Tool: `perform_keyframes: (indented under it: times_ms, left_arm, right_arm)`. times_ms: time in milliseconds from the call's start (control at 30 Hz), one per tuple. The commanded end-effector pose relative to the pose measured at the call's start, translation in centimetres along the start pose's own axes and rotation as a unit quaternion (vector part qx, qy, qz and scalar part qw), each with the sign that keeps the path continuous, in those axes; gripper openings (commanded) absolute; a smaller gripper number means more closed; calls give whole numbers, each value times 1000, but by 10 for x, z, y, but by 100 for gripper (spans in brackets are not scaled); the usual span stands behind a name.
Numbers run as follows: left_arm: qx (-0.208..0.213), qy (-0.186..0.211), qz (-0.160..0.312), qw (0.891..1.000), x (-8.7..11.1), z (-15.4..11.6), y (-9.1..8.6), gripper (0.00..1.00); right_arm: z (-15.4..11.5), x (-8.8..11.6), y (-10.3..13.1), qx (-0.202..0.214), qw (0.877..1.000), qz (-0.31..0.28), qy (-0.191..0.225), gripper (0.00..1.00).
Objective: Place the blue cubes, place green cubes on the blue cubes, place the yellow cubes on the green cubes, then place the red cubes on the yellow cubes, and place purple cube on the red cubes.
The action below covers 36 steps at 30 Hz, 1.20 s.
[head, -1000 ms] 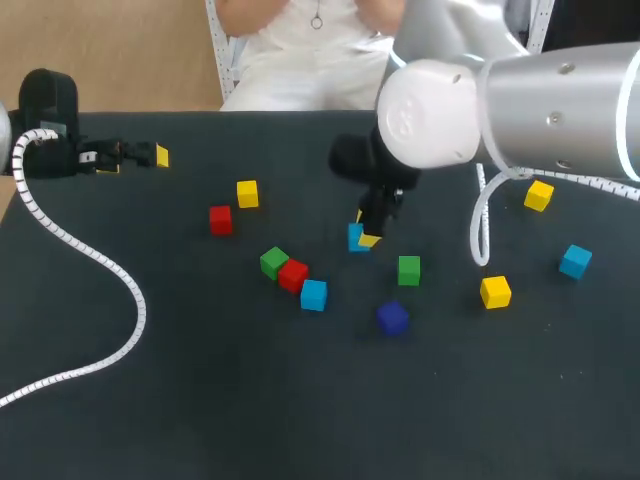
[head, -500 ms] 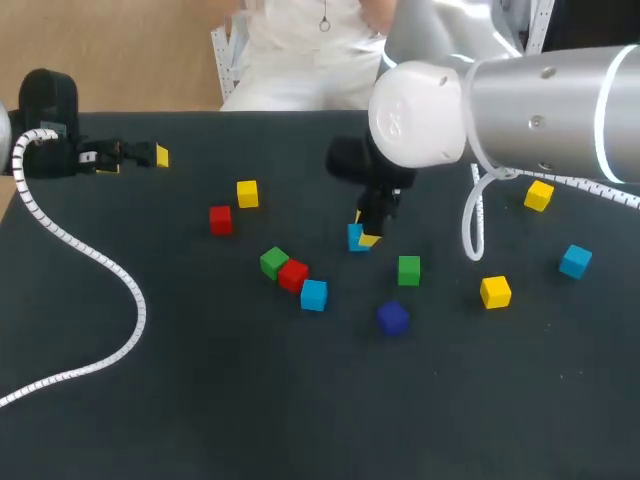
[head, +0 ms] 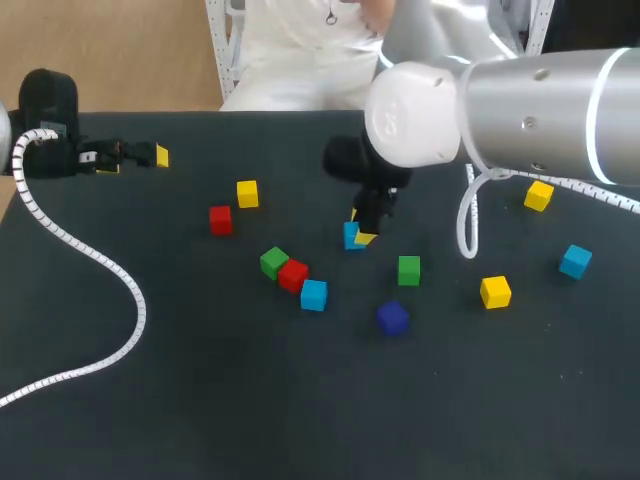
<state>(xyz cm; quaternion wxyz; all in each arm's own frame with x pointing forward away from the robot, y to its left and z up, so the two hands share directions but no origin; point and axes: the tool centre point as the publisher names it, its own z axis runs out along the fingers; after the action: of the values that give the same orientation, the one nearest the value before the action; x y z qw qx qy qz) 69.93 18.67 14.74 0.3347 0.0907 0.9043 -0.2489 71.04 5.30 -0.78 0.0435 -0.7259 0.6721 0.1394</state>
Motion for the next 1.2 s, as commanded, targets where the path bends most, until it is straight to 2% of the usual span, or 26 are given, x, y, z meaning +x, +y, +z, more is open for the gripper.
perform_keyframes:
  times_ms: [33,1200]
  left_arm:
    - [-5,4,-1,1000,-1,0,-2,100]
    - [-5,4,-1,1000,-1,0,-2,100]
  right_arm:
    - [1,-1,-2,-2,1000,1,2,0]
    - [1,3,5,-2,1000,9,11,0]
